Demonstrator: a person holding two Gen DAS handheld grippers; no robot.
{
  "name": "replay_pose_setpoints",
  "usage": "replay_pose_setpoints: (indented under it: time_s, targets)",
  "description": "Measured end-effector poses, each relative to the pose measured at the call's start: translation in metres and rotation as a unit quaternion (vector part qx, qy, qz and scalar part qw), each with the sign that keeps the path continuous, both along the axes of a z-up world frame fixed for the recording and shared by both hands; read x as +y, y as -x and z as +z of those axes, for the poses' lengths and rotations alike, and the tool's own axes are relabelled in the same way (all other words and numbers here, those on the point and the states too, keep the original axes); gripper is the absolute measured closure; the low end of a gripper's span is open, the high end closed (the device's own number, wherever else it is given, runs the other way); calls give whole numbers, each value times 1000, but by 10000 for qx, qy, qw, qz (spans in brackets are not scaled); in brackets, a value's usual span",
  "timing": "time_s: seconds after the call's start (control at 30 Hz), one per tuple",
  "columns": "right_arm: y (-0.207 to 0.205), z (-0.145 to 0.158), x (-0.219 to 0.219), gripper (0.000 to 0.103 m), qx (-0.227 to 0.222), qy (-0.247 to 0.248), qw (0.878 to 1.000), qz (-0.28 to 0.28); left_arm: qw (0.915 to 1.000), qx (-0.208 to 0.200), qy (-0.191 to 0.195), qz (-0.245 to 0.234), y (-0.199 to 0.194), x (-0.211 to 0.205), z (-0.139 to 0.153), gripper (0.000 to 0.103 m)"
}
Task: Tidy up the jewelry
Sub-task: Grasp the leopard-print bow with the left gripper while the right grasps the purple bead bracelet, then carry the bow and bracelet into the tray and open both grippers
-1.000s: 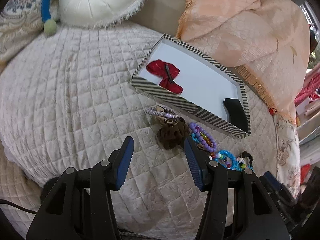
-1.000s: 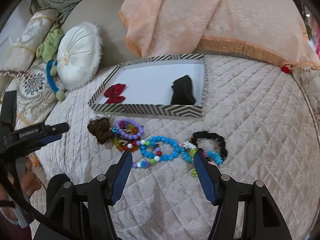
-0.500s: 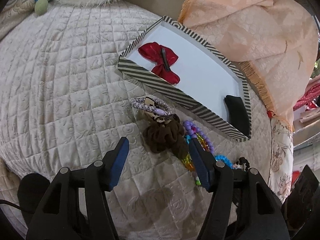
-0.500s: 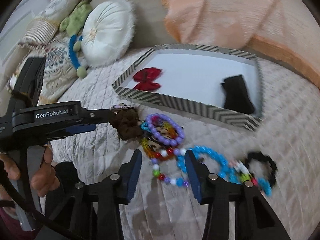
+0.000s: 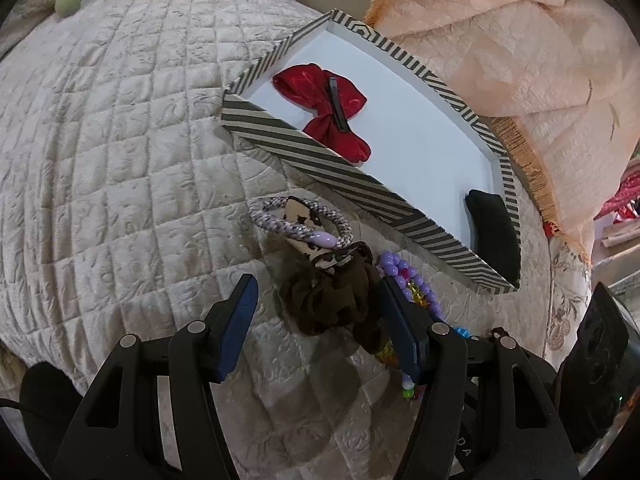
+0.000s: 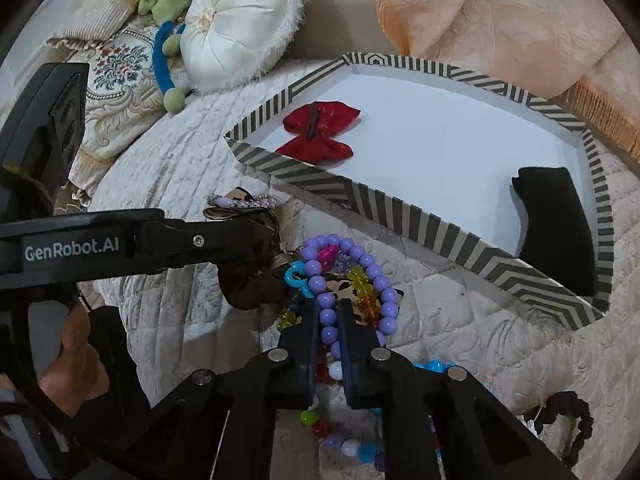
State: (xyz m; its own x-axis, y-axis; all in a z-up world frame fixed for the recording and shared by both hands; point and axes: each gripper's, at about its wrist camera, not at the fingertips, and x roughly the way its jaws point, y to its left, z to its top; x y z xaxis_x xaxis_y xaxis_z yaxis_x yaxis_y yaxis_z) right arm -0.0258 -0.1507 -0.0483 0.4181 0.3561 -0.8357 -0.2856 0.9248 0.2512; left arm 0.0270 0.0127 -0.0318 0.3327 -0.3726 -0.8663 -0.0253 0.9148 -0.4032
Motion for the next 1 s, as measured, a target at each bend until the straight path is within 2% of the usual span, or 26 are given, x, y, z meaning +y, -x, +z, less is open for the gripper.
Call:
replay_pose_setpoints:
  time_s: [0.07,0.17,0.43,0.7,1.0]
  targets:
    - [3,3,-2,94,-26,-57,10000,-10,9998,-80,-37,-164,-1,-4,0,77]
    - [10,13,-10,94,-94,-250,9996,-111,9996,-128,-2,-235,-1,-5,3,87]
    - [33,61,-47,94,-487,-840,9938,-541,9986,-393,84,-335,13,7,34,90]
    - [50,98,-66,94,-856,-1019,9882,-756,9965,-720,170,-393,23,19,77,90]
    - [55,120,-70,94,-1057,-1068,9853,-809,9939,-1029,204,-339,27,32,111,90]
